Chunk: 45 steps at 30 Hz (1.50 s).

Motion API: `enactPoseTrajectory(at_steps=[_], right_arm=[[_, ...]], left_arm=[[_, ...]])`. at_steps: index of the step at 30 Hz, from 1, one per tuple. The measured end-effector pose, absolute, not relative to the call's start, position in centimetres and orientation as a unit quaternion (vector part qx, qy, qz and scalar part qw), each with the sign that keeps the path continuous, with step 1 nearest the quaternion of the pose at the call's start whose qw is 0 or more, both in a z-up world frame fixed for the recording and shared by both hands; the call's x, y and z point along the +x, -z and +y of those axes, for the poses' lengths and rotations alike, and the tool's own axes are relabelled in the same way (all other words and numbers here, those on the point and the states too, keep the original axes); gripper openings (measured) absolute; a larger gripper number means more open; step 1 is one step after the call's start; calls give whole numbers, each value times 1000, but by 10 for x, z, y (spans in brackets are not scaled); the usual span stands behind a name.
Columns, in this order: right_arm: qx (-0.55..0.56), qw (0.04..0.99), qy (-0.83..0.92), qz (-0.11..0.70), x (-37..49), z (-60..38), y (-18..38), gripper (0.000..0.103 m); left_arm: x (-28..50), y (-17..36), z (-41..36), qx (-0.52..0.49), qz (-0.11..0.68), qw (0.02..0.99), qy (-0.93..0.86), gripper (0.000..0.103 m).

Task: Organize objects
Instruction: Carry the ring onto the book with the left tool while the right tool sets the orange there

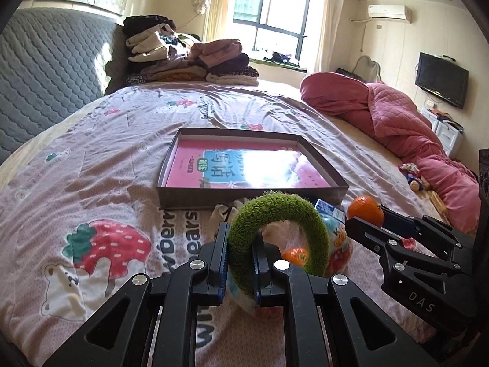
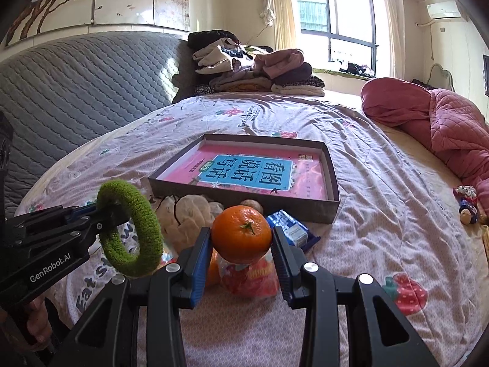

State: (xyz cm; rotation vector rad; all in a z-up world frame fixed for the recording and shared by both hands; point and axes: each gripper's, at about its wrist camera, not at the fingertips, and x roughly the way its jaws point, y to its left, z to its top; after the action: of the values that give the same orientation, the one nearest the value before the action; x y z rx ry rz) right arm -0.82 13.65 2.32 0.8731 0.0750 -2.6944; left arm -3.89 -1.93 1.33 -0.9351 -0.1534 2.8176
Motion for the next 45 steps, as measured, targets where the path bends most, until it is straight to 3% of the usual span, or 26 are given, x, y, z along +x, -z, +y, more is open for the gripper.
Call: enactPoseTrajectory(at_steps=[23,45], right_arm=[[314,152,937,24,-93,149,-27,39],[371,128,918,54,-166,169,2,39]], left_arm=[[-139,-21,-17,-324,-45,58,-943,13],[-218,8,-54,-380,-42,11,-924,13]])
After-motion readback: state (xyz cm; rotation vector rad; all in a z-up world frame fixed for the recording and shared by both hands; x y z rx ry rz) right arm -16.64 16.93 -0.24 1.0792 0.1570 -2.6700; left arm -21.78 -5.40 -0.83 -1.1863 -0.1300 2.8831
